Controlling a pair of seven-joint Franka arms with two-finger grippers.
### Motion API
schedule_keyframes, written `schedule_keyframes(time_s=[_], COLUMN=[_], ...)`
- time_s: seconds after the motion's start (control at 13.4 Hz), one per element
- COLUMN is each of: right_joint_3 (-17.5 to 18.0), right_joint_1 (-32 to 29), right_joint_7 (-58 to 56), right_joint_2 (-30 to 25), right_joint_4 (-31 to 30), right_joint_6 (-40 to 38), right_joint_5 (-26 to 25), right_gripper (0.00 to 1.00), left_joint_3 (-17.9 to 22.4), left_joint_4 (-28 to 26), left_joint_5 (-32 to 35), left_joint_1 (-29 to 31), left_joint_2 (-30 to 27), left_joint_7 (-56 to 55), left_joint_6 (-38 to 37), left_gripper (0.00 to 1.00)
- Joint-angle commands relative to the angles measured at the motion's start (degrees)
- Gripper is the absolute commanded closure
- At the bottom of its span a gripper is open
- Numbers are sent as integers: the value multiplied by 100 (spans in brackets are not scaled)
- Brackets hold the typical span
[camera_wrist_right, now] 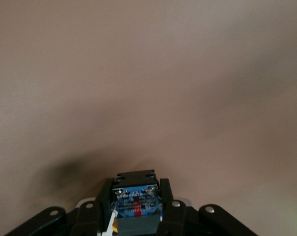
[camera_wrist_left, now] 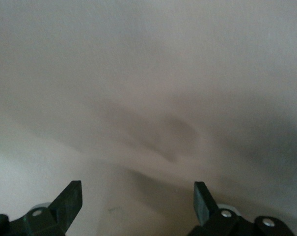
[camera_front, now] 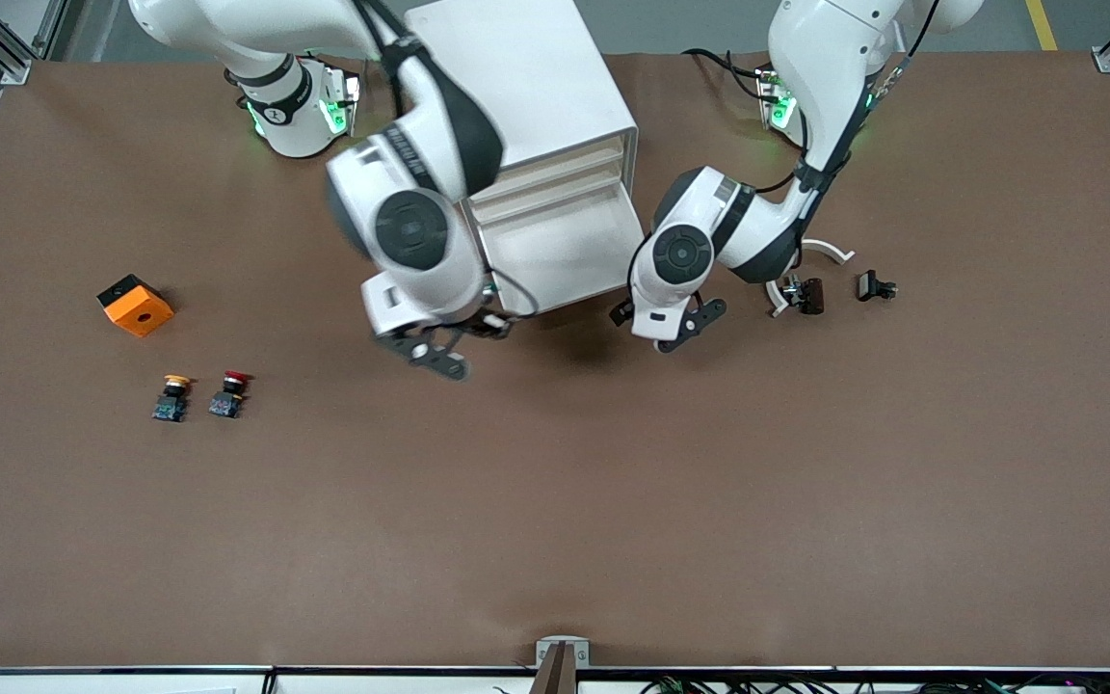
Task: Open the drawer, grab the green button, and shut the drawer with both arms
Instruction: 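Place the button by the red button while the left gripper closes the drawer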
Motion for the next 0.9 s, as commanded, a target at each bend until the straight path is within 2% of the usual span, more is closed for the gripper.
schedule_keyframes(time_s=[0.0,0.22,0.37,0.52,0.82], right_joint_3=[92,83,83,74,74], right_joint_1=[-871,-1750,-2121,-2332,-2456], right_joint_7=[-1457,-3172,-3868,-4151,-4161], right_joint_2=[-243,-401,-664,-893,-947], right_joint_4=[-376,-963,-1849,-2702,-3670], right_joint_6=[2,509,1342,2168,3391], right_joint_5=[40,-135,-188,-188,-188], right_gripper=[100,100,100,100,100], left_joint_3=[-39,-416,-741,-865,-901], left_joint_4=[-60,-165,-306,-394,-438], left_joint_5=[76,76,85,85,85], left_joint_1=[-257,-336,-345,-528,-881], left_joint_2=[-59,-95,-121,-130,-130], left_joint_7=[-160,-257,-274,-379,-678], left_joint_6=[98,98,98,98,45], left_gripper=[0,0,0,0,0])
